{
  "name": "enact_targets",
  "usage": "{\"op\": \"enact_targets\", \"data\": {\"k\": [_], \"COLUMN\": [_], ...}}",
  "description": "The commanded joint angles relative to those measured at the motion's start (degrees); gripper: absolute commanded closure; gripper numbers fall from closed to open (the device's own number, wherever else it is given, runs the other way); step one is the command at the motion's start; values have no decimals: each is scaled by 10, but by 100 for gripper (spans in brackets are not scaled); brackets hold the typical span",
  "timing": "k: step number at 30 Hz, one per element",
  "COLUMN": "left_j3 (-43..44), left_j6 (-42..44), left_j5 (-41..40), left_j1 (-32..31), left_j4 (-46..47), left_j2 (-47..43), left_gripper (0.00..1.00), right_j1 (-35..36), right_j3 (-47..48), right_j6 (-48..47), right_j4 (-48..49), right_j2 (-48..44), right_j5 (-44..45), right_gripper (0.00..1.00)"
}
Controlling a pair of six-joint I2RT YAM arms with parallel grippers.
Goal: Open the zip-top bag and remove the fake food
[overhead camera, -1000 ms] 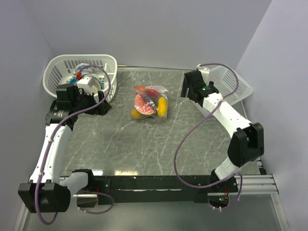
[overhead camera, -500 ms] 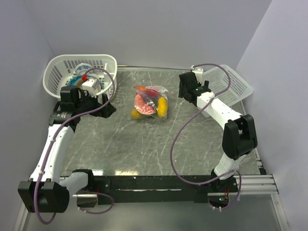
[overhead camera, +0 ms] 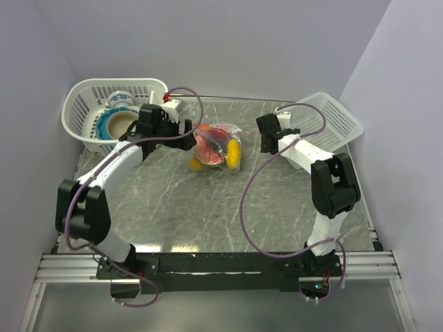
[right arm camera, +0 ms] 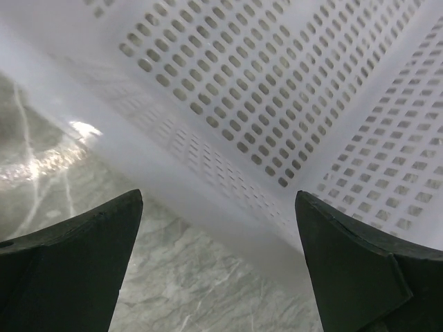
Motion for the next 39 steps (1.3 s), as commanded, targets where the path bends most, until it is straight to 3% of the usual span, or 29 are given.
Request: {"op": "enact_targets", "data": {"k": [1, 10, 18, 27, 31, 32, 39], "left_j3": [40, 84, 99, 38, -3, -24, -119], "left_j6": [-23, -32, -13, 38, 90, 100, 198], "left_j5": [-61, -54, -72, -58, -51, -49, -45], "left_j1": [-17, -68, -104, -111, -111, -111, -108], "left_j4": [73, 80, 87, 92, 66, 63, -28], "left_j2": [51, 146, 193, 181, 152, 133, 33], "left_gripper": [3, 3, 3, 2, 24, 38, 82], "right_j1": [-5, -11, 11, 72, 125, 136, 182], "right_j3": [-38, -90, -147, -267, -287, -285, -221], "right_j6": [49, 56, 122, 185, 211, 217, 221], "right_j4": [-20, -1, -15, -24, -37, -42, -95], "right_j2": [-13, -67, -153, -297, -331, -337, -360], "right_j5": [18, -26, -99, -175, -185, -184, -149], "right_gripper": [2, 9, 32, 37, 37, 36, 27]}}
